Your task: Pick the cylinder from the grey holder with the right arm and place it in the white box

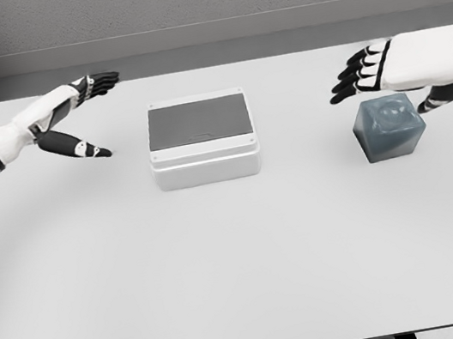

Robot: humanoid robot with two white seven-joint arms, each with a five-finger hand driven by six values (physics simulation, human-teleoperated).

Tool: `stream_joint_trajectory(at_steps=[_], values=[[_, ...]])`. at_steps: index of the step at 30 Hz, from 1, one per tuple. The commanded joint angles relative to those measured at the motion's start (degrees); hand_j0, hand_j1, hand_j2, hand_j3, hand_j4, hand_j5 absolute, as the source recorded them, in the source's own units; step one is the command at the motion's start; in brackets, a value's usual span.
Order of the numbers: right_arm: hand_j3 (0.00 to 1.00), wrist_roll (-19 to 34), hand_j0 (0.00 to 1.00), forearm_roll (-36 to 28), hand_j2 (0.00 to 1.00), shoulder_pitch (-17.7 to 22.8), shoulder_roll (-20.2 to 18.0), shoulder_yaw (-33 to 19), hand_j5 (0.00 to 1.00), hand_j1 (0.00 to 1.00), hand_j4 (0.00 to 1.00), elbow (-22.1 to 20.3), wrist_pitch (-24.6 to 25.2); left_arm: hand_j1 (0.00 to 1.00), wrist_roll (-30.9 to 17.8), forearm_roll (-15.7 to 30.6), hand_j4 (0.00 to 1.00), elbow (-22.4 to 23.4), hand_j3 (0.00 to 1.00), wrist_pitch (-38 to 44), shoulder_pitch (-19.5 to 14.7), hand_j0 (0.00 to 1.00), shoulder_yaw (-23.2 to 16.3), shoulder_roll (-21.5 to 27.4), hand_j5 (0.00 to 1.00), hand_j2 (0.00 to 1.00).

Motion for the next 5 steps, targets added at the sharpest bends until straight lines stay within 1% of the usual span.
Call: stream_joint_trajectory(at_steps=[1,4,5], values=[[1.0,0.0,1.0,-0.3,1.0,0.0,-1.5,-0.5,1.0,1.0,1.0,0.1,0.1,1.0,0.0,0.5,1.0,0.7,1.0,0.0,0.0,1.0,1.4,0.2,1.0,1.0],[1.0,0.2,1.0,-0.2,1.0,0.1,-4.9,-0.6,1.0,1.0,1.0,0.1,0.1,1.0,0.0,0.4,1.0,0.7,1.0,0.0,0.6,1.0,2.6,0.3,1.0,1.0],[1.0,0.7,1.0,-0.2,1.0,0.0,-5.8,-0.7,1.0,1.0,1.0,0.1,0.1,1.0,0.0,0.4,1.0,0.8,1.0,0.0,0.8,1.0,2.6,1.0,1.0,1.0]])
